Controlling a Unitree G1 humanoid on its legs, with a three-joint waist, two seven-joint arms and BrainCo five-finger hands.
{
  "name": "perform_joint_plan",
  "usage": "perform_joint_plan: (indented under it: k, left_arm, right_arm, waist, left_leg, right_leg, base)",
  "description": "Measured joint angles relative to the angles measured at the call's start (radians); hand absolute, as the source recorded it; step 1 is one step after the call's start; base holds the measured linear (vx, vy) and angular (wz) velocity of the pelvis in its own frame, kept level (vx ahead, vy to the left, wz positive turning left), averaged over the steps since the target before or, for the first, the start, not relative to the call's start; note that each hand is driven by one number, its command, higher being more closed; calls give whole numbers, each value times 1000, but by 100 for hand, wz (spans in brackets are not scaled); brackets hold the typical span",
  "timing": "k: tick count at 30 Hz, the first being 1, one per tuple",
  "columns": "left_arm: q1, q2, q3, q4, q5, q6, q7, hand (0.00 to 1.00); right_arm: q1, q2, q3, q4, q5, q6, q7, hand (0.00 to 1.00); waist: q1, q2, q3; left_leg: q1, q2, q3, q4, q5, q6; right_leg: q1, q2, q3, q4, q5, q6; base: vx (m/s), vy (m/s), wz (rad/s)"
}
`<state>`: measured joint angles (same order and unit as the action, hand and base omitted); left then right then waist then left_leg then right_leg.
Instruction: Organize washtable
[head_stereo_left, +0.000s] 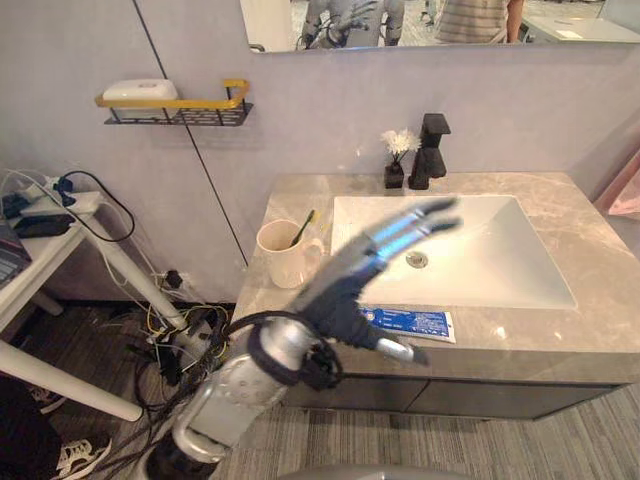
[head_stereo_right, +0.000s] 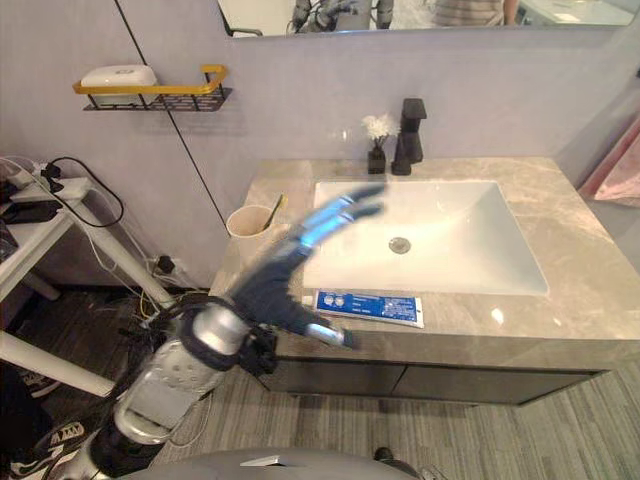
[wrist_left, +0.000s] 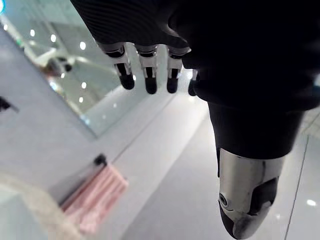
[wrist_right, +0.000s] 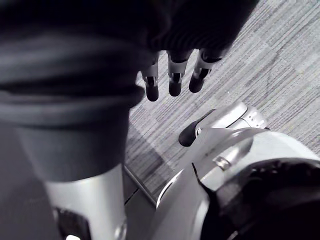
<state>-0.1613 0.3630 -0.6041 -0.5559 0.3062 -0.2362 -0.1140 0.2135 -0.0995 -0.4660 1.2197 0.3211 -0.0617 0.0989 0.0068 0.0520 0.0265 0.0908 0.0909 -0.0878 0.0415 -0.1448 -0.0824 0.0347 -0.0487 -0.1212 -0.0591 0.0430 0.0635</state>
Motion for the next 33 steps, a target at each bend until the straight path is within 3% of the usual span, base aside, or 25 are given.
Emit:
perform_joint_plan:
  k: [11, 23, 33]
  left_arm:
    - [-76, -32, -121, 199, 101, 68, -70, 0]
    - [-80, -80, -118, 290, 277, 115, -51, 0]
    - [-63, -91, -90, 290, 371, 116, -22, 0]
  right_arm:
    - [-11, 0, 25, -1, 0, 2, 1, 0]
    - [-13, 3, 25, -10, 0, 8, -3, 0]
    - [-21, 5, 31, -13, 0, 8, -18, 0]
  waist:
    - [-5, -9, 5]
    - [-14, -15, 6]
    - [-14, -18, 4]
  left_leg:
    - [-10, -1, -1, 14, 0, 0]
    - [-16, -1, 2, 11, 0, 0]
    - [-16, 1, 11, 9, 0, 0]
  right_leg:
    - [-7, -7, -3, 3, 0, 0]
    - [-17, -7, 0, 5, 0, 0]
    - [-23, -6, 9, 5, 0, 1]
  base:
    - [7, 0, 0]
    - [0, 0, 0]
    - [-1, 1, -1]
